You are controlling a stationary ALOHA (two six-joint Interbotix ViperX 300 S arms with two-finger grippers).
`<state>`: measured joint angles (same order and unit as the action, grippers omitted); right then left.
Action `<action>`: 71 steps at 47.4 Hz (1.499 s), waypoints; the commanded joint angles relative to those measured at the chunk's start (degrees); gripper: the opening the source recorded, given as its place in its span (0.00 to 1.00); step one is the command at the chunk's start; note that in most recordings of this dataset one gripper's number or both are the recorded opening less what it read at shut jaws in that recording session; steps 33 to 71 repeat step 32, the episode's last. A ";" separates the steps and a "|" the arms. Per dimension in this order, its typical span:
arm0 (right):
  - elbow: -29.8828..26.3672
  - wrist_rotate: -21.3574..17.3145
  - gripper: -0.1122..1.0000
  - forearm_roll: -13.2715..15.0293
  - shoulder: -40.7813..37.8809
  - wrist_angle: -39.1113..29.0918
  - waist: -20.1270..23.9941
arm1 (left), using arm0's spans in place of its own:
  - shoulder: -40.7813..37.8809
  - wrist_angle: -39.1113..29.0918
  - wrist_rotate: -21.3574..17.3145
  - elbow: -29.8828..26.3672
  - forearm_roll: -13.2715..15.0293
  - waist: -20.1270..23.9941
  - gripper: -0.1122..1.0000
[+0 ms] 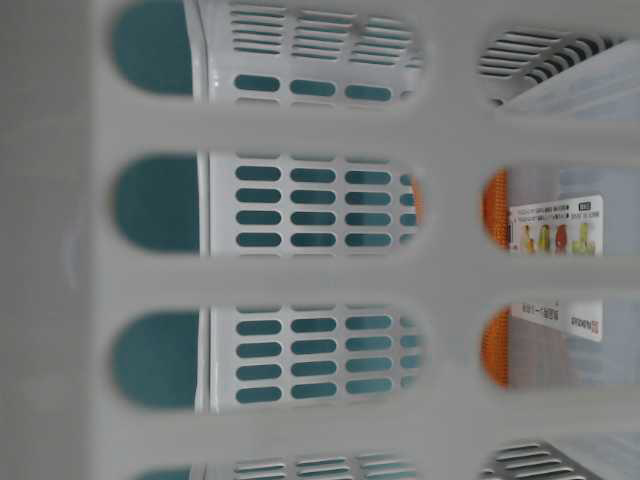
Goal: Pick up the slipper from the shopping basket with the left arm.
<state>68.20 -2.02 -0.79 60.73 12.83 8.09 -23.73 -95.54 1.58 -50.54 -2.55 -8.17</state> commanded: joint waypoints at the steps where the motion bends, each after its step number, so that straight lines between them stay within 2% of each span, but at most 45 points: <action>1: -0.26 -0.09 0.10 -0.18 -0.53 -0.09 0.18 | 3.25 0.79 -0.09 1.67 -0.26 0.00 0.16; 14: -0.35 -1.76 0.10 -0.26 0.53 -3.25 0.18 | 6.24 5.19 0.18 9.05 -0.26 0.00 0.16; 23: -0.18 -2.29 0.10 -0.18 0.70 -3.52 0.18 | 7.65 8.61 0.09 12.22 -0.18 0.00 0.16; 71: -0.18 -2.29 0.10 -0.26 0.70 -3.60 0.18 | 7.73 8.61 0.00 12.39 -0.26 0.18 0.16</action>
